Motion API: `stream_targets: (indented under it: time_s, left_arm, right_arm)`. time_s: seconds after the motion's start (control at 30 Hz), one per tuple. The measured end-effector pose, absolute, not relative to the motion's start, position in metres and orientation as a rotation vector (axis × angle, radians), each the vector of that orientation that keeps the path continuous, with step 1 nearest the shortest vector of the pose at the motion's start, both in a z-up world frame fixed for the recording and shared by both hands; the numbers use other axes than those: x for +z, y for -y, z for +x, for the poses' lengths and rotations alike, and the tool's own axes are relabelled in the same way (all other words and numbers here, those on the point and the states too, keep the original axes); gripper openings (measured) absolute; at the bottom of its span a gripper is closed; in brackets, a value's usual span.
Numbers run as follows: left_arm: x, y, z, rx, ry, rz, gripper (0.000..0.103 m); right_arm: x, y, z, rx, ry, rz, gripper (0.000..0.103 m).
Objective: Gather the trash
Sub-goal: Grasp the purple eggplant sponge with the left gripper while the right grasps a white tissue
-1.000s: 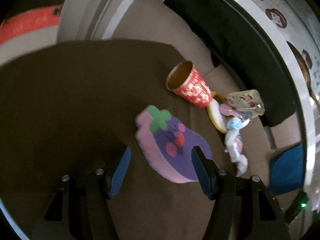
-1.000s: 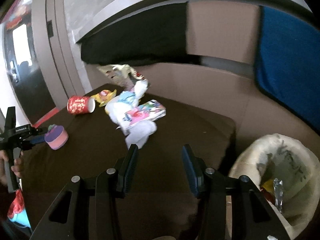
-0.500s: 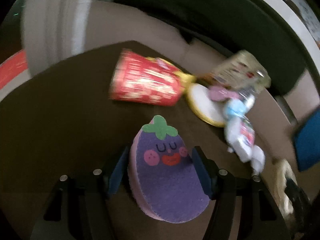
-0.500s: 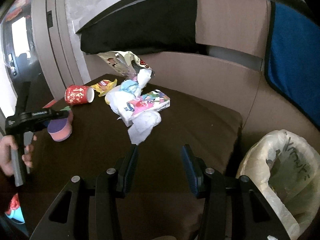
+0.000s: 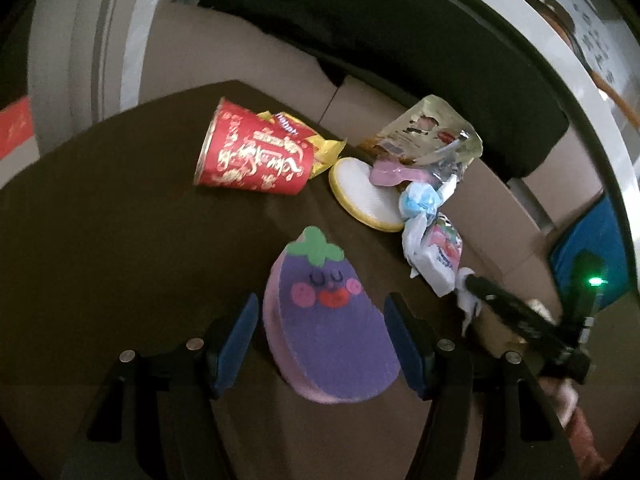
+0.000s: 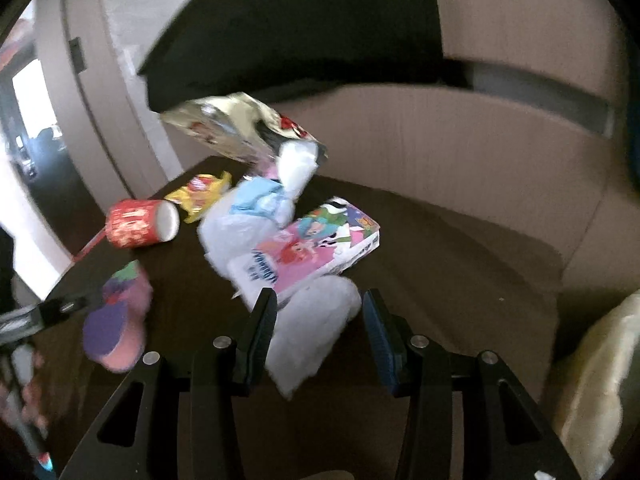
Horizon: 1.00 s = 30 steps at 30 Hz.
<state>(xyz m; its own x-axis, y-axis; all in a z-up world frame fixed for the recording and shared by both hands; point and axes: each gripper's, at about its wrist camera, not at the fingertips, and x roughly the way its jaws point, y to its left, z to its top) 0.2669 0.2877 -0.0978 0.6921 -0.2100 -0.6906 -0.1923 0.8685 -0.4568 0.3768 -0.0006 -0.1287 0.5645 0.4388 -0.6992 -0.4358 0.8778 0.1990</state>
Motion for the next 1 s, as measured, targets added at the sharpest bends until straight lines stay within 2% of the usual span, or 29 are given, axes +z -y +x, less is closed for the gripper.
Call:
stream_targets:
  time_s: [0.03, 0.1, 0.2, 0.5, 1.0]
  left_arm:
    - [-0.099, -0.289, 0.265, 0.003, -0.822, -0.555, 0.065]
    - [-0.101, -0.291, 0.263, 0.028, -0.827, -0.589, 0.065]
    - [-0.108, -0.295, 0.258, 0.078, -0.824, -0.660, 0.065]
    - [-0.105, -0.265, 0.264, 0.055, -0.777, -0.661, 0.065]
    - [-0.071, -0.199, 0.286, 0.018, -0.702, -0.463, 0.065]
  right_arm:
    - [-0.134, -0.002, 0.381, 0.520, -0.848, -0.001, 0.042]
    - [-0.140, -0.001, 0.384, 0.552, -0.887, 0.013, 0.025]
    - [-0.133, 0.011, 0.369, 0.557, -0.849, 0.001, 0.022]
    - [-0.114, 0.072, 0.307, 0.537, -0.793, 0.026, 0.022]
    - [-0.123, 0.106, 0.290, 0.543, -0.781, 0.085, 0.022]
